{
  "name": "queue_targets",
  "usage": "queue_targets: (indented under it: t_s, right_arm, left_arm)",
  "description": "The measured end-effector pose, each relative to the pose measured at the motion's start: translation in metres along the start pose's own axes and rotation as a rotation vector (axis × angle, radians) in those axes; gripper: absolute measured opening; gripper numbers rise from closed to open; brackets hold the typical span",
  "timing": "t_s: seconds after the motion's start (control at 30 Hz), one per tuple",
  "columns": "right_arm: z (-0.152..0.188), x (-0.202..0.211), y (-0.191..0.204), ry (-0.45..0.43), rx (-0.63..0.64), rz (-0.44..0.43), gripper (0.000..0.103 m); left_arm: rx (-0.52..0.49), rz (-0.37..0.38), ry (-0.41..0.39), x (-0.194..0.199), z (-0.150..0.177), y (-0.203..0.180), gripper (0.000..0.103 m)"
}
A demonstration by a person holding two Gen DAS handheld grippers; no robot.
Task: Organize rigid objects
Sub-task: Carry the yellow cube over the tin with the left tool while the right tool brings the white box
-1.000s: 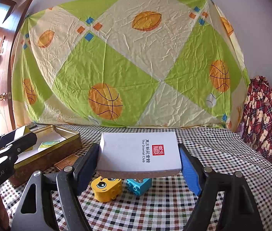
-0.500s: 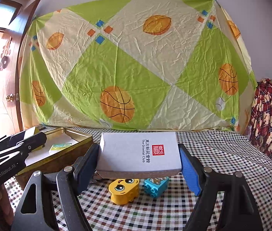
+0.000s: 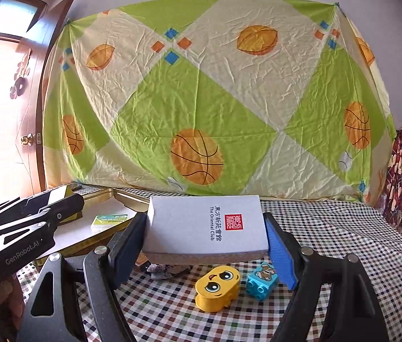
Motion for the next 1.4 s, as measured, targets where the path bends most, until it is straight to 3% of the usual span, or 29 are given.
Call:
queue_targets:
  t_s: [1.4]
  right_arm:
    - [-0.011,-0.049,0.078,-0.020,0.061,-0.111,0.081]
  left_arm:
    - [0.071,-0.111,0.031,-0.020,0.000,0.079,0.038]
Point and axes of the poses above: each gripper's, at about its wrist camera, not at the fingertips, and x roughly against the way its jaws point, y to its left, z to its underside, the point moved 7 cm from there along -x, roughly the way its jaws point, and after that the axes turned 15 degrees about -z, right-handed, at the moved point
